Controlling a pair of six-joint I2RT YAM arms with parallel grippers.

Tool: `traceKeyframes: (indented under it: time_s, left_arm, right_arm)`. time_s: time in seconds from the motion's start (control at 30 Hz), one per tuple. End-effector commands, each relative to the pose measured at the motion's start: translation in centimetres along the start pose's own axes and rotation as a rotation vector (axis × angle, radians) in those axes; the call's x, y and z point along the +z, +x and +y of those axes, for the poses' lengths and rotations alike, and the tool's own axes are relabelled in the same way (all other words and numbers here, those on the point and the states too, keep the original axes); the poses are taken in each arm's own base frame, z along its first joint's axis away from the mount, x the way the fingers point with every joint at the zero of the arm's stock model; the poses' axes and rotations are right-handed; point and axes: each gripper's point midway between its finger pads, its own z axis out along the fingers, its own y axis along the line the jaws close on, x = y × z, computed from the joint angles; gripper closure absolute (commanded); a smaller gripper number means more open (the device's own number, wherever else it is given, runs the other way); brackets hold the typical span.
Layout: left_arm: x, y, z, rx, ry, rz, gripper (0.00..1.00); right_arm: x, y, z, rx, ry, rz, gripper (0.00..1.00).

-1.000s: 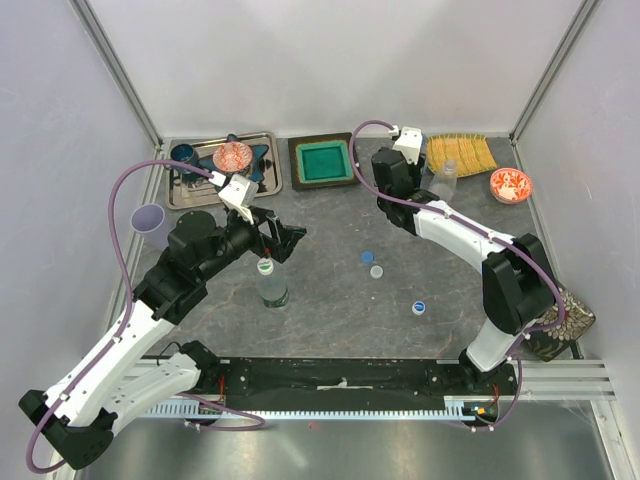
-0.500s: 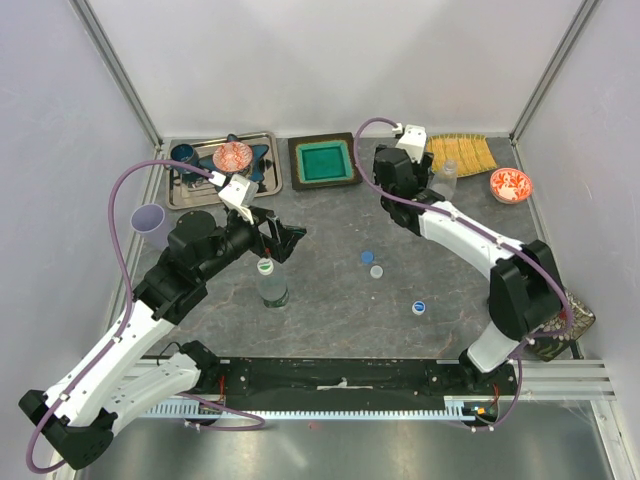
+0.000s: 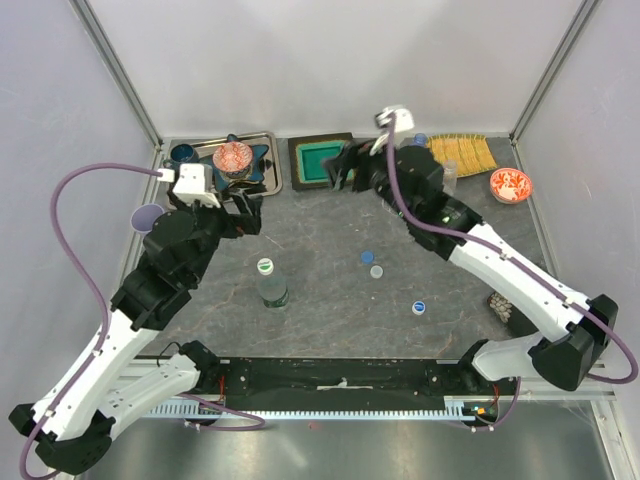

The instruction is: Unscrew the bottle caps

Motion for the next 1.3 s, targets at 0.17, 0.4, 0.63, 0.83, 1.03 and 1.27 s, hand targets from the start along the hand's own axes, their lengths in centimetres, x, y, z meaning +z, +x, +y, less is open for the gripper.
traceKeyframes:
  time_s: [0.17,0.4,0.63,0.83,1.03,1.27]
  left_arm:
    - [-3.4,-3.1,9.0,0.035,-0.507,-0.063,0.01]
    - [-3.9,-1.6,9.5,0.005,-0.524,-0.025,0.01]
    - [-4.0,-0.4,9.1,-0.007,-0.479,-0.004,0.01]
    - [-4.3,0.1,8.9,-0.018,-0.46,0.008,0.0]
    - [-4.2,1.0,8.8,-0.021,-0.444,0.025,0.01]
    - [-3.8,1.2,8.4,-0.03,-0.428,0.027,0.0]
  right_arm:
    - [-5.3,13.1,12.7,-0.065,-0.442,0.356,0.1]
    - [-6.4,14.4,16.5,-0.088,-0.497,0.366,0.02]
    - [-5.6,19.0,18.0,-0.117,-0.476,0.424,0.02]
    - [-3.9,20.4,18.1,-0.107,-0.441,0.409,0.05]
    - [-3.3,21.5,18.0,-0.119,-0.424,0.421,0.19]
    - [-3.4,21.8,17.2,-0.121,-0.399,0.409,0.53]
